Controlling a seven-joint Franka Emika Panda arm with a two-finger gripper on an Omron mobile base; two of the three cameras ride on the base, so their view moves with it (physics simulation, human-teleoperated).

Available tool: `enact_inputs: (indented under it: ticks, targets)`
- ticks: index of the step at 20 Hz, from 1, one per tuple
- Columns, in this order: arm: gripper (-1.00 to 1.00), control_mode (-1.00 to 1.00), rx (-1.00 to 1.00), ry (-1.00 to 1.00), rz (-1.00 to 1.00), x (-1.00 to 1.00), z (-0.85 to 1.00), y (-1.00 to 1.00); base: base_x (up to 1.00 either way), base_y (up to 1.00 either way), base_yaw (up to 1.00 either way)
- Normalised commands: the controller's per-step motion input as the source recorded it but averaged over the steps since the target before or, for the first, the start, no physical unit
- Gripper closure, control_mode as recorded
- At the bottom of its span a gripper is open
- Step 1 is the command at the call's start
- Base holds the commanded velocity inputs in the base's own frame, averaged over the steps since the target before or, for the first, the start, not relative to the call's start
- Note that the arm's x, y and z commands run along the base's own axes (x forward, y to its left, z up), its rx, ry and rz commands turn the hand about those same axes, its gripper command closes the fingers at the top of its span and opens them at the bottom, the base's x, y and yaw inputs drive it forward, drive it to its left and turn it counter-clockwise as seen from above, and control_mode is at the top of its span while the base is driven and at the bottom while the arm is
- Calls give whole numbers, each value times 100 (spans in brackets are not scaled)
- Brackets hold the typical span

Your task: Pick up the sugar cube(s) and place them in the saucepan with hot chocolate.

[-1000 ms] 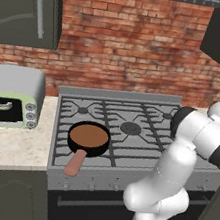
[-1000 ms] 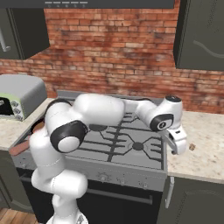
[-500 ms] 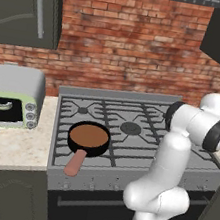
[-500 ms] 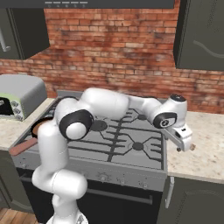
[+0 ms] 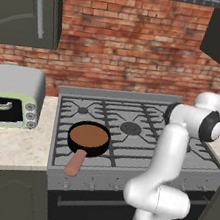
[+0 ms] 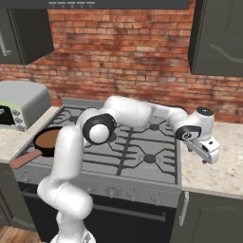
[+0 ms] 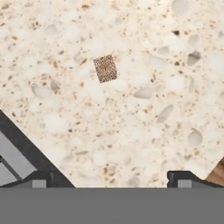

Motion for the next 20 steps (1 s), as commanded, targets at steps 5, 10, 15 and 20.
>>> enact_inputs:
  ticks: [5, 10, 15, 20]
  targets:
    - [-100, -100, 4, 0, 4, 43, -3, -62, 0, 0, 0]
    - [-100, -100, 0, 0, 1, 47, -6, -25, 0, 0, 0]
    - [-100, -100, 0, 7, 0, 13, -36, -1, 0, 0, 0]
    - [-100, -100, -1, 9, 0, 2, -47, 0, 0, 0, 0]
